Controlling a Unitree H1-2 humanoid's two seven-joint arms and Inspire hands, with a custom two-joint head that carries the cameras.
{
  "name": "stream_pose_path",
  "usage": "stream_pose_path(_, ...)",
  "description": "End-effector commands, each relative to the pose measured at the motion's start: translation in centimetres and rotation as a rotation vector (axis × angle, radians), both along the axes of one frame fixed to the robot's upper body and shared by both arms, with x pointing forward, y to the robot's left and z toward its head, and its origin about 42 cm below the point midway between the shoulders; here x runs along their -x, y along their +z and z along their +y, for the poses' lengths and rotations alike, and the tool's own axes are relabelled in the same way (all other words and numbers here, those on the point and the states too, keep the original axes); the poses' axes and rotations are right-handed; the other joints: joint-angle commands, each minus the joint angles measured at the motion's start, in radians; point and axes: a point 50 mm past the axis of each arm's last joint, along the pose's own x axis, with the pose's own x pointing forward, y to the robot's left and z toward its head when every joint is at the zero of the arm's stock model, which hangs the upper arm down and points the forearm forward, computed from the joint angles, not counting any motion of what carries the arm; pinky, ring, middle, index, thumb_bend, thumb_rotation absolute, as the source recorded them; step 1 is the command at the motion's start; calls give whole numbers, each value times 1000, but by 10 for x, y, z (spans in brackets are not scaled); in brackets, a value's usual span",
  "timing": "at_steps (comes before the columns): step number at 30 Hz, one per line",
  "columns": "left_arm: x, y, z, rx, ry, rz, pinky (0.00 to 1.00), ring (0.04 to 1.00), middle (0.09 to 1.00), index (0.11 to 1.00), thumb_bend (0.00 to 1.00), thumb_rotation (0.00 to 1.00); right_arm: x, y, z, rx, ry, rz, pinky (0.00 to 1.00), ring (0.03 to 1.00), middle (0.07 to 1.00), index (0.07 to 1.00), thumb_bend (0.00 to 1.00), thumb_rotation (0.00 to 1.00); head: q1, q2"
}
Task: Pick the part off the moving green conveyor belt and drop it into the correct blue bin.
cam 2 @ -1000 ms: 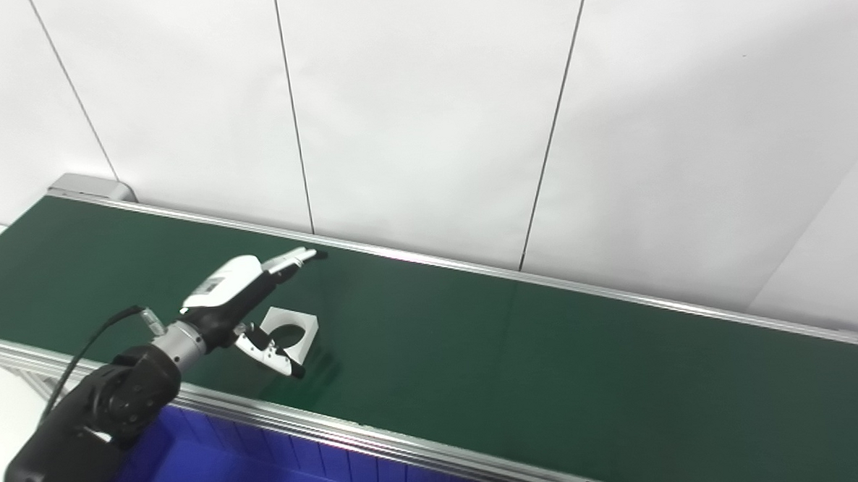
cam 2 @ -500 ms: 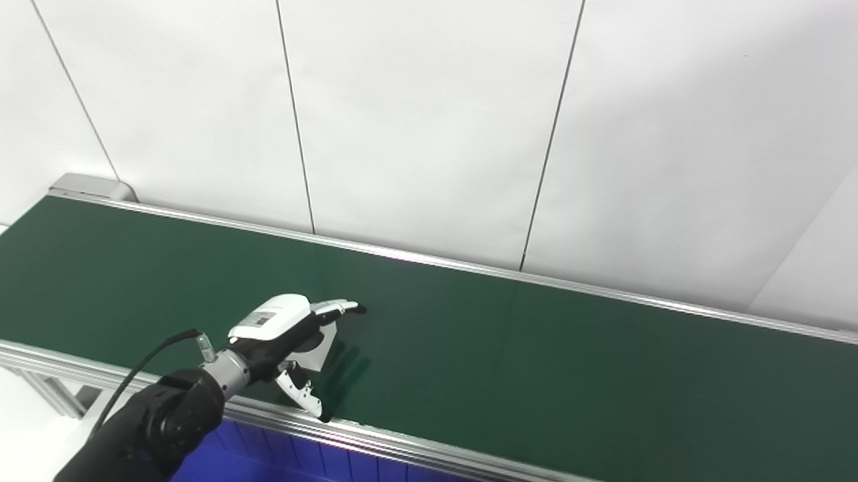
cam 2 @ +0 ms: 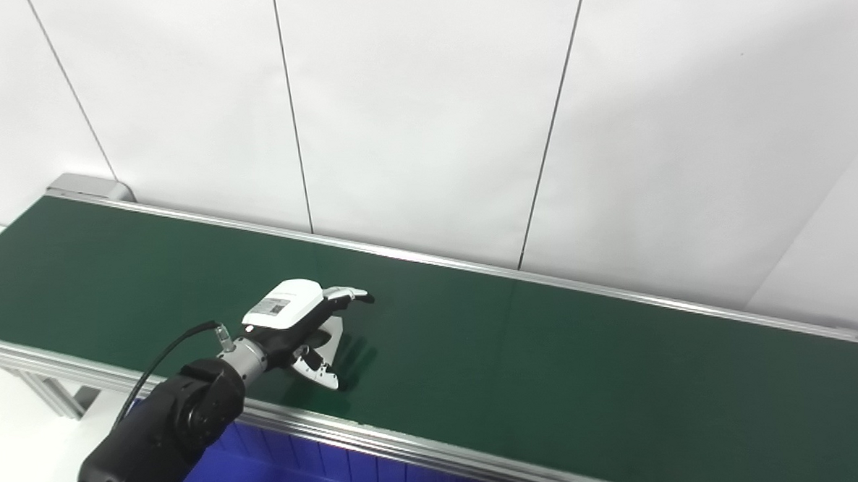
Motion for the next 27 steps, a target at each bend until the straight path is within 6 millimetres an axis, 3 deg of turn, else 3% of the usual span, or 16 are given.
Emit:
stream_pose_path(1, -13, 18, 2, -9, 10, -59, 931, 906, 911, 867, 634, 0, 1, 11, -1, -36, 5, -74, 822, 839, 885, 943, 624, 487, 1, 3)
stream_pose_path(8, -18, 19, 4, -94, 52, 66, 929, 927, 931, 868, 575, 0, 1, 13, -2, -26, -4, -84, 810, 833, 881, 943, 627, 508, 14, 19)
stream_pose_path(11, -18, 18, 3, -128, 80, 154, 981, 984, 975, 889, 637, 0, 1, 14, -3, -21, -10, -88, 795, 823, 874, 938, 637, 512, 18, 22)
stream_pose_path(14, -14, 15, 4, -152, 105, 202, 944, 987, 969, 862, 639, 0, 1, 15, -4, -31, -8, -83, 805, 832, 879, 944, 636, 520, 28, 27)
stream_pose_path(15, -13, 13, 6, -152, 112, 205, 764, 897, 937, 839, 592, 0, 2, 15, -5, -31, -6, -82, 809, 835, 882, 949, 624, 523, 31, 27)
stream_pose_path(17, -12, 10, 8, -145, 118, 200, 659, 841, 919, 827, 570, 0, 2, 16, -5, -33, -4, -81, 809, 836, 883, 952, 619, 523, 34, 26)
stream_pose_path(19, -13, 8, 12, -126, 123, 177, 551, 724, 847, 780, 550, 0, 2, 16, -5, -40, -5, -77, 811, 839, 886, 954, 613, 518, 34, 26)
stream_pose_path(20, -14, 7, 13, -114, 130, 168, 495, 680, 799, 748, 460, 0, 2, 15, -5, -39, -7, -76, 811, 839, 885, 953, 610, 512, 34, 26)
stream_pose_path(21, -15, 6, 14, -99, 142, 163, 426, 596, 735, 699, 436, 0, 3, 15, -6, -39, -8, -75, 813, 838, 882, 952, 605, 510, 35, 25)
stream_pose_path(22, -15, 5, 15, -76, 154, 155, 356, 496, 599, 572, 458, 0, 3, 15, -6, -36, -7, -74, 815, 839, 881, 953, 593, 506, 35, 25)
stream_pose_path(27, -13, 2, 15, -10, 172, 46, 344, 419, 513, 507, 472, 0, 3, 16, -6, -42, -6, -72, 804, 838, 878, 954, 594, 528, 35, 31)
